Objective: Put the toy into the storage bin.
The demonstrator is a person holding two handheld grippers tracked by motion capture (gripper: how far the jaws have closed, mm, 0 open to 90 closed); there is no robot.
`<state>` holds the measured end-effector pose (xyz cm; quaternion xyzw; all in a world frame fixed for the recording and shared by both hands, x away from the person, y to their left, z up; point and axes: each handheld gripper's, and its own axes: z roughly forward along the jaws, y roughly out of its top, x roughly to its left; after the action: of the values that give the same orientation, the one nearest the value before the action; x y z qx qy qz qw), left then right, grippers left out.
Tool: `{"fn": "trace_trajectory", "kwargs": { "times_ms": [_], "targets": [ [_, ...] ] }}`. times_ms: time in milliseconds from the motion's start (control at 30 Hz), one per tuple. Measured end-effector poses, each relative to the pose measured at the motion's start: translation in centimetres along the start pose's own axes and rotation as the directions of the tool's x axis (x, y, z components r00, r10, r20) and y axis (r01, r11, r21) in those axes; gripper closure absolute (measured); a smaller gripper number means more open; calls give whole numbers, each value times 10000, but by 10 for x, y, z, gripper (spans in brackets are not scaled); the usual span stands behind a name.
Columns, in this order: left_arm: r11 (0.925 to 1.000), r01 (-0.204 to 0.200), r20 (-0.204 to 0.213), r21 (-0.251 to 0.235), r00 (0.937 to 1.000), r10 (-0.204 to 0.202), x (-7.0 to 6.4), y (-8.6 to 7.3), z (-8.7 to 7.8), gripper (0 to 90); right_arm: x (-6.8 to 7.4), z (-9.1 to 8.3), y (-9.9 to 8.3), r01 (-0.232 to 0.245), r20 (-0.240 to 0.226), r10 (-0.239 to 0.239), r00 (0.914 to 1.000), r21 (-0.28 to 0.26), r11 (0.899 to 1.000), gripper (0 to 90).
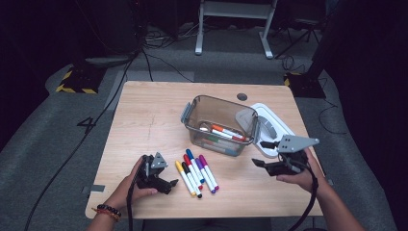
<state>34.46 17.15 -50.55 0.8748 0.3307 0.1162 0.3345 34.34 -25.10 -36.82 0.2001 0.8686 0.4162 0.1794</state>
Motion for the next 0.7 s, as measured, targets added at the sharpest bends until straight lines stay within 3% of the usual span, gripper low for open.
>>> {"fn": "trace_trajectory", "kwargs": {
  "times_ms": [133,267,333,500,700],
  "targets": [
    [10000,-8,-15,-9,10000,8,0,0,0,4,18,18,-24,2,-382,8,9993,265,9996,350],
    [10000,-5,-8,-4,10000,5,0,0,0,4,32,47,-34,94,-914,-39,9958,597,9982,356],
    [10000,1,-8,-6,10000,-1,0,0,0,4,38,64,-33,115,-1195,-27,9928,734,9972,360],
    [10000,-3,-6,-3,10000,3,0,0,0,4,54,111,-16,748,-1487,-625,9869,786,9941,380],
    [10000,-4,-8,-4,10000,4,0,0,0,4,58,154,-2,819,-1563,-676,9854,868,9929,411]
  ]
}}
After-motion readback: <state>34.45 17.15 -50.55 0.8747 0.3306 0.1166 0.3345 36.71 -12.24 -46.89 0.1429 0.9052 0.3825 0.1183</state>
